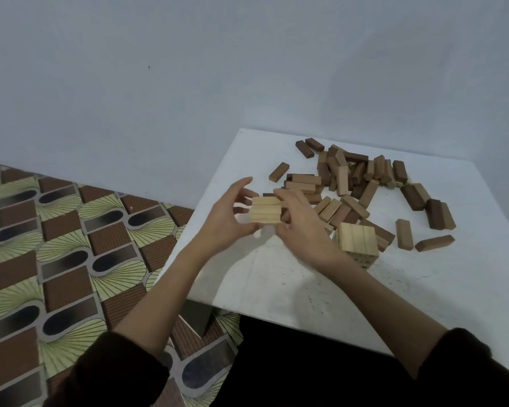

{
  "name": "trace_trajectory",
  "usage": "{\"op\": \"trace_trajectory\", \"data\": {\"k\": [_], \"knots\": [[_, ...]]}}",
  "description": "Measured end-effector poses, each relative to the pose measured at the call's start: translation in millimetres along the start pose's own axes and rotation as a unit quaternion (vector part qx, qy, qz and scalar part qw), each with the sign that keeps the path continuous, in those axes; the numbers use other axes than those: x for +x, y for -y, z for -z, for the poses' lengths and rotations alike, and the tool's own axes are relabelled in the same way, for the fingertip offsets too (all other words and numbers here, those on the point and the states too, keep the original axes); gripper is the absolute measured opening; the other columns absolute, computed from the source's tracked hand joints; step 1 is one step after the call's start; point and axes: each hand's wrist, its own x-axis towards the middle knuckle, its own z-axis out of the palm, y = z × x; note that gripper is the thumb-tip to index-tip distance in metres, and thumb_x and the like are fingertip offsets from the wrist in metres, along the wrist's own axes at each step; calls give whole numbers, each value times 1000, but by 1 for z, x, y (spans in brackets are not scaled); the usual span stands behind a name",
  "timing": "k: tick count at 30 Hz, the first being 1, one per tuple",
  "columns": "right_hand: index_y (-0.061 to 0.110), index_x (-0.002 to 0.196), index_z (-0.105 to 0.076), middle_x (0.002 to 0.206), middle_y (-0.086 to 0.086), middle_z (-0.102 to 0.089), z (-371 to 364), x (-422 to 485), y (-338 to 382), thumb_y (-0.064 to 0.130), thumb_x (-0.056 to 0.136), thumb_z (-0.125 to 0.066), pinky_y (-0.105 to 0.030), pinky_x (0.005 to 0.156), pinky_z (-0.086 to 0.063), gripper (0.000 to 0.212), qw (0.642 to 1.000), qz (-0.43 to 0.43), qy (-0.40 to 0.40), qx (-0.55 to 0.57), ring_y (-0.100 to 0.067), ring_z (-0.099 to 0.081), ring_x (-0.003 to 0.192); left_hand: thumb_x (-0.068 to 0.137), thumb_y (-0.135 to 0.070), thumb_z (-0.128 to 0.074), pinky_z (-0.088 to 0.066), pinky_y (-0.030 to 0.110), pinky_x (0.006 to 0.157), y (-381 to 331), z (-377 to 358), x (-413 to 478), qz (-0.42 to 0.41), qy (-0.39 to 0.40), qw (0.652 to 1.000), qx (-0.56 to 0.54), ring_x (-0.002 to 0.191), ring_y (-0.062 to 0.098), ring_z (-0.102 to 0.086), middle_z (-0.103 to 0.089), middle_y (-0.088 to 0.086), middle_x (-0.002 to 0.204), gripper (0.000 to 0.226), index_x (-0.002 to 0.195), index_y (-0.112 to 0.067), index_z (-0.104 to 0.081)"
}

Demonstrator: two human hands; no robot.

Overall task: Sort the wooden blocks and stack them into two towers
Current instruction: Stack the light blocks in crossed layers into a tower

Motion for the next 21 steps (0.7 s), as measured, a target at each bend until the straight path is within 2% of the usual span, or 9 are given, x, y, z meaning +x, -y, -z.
{"op": "trace_trajectory", "data": {"k": [3,5,7,10,12,15,17,21], "knots": [[8,136,-41,128,-4,-43,23,0,11,-3,83,-57,-24,90,-40,56,999,33,-28,-5,-10,-41,108,71,2,-78,-49,21,88,-20,2,7,-28,-6,999,-14,96,7,-54,-57,-3,110,78,134,-21,-38],[9,132,-45,119,1,-46,42,-4,16,-2,82,-60,-31,91,-43,53,998,54,-44,-11,-15,-44,110,70,0,-79,-48,20,87,-33,-4,10,-43,-1,999,-24,95,4,-54,-57,-3,110,78,133,-22,-38],[13,131,-46,112,11,-43,64,-10,15,3,81,-63,-25,89,-39,53,998,40,-39,-10,-12,-42,108,66,-6,-79,-48,18,84,-46,-15,12,-50,6,998,-43,93,2,-54,-56,0,111,78,132,-22,-39],[20,137,-41,120,7,-45,95,-23,0,12,79,-69,-16,91,-35,64,1000,6,-23,-17,-6,-39,107,66,-5,-78,-48,13,78,-63,-38,16,-50,35,997,-54,90,-5,-53,-54,-4,111,79,133,-22,-39],[19,136,-43,118,7,-48,110,-34,-15,9,78,-71,-4,86,-35,66,1000,-5,-24,-4,-8,-44,105,69,1,-78,-48,12,78,-71,-55,16,-46,63,996,-52,91,-9,-53,-52,-11,108,80,136,-18,-38],[18,134,-45,118,-1,-54,121,-53,-37,2,76,-73,4,80,-35,66,999,-19,-31,25,-7,-49,103,70,-7,-80,-52,30,89,-75,-78,13,-46,104,993,-39,99,1,-55,-53,-11,107,81,137,-22,-38],[13,133,-46,117,-7,-55,124,-65,-49,0,74,-75,3,79,-37,67,999,0,-35,10,-9,-51,104,68,-12,-82,-51,34,92,-73,-89,11,-42,131,990,-33,101,6,-55,-54,-12,107,80,134,-27,-39],[14,134,-43,116,-6,-52,124,-78,-62,2,74,-76,1,86,-36,69,1000,22,-11,5,6,-48,108,70,-16,-82,-43,16,92,-70,-100,6,-31,157,987,-9,104,1,-52,-51,-17,110,81,134,-34,-36]]}}
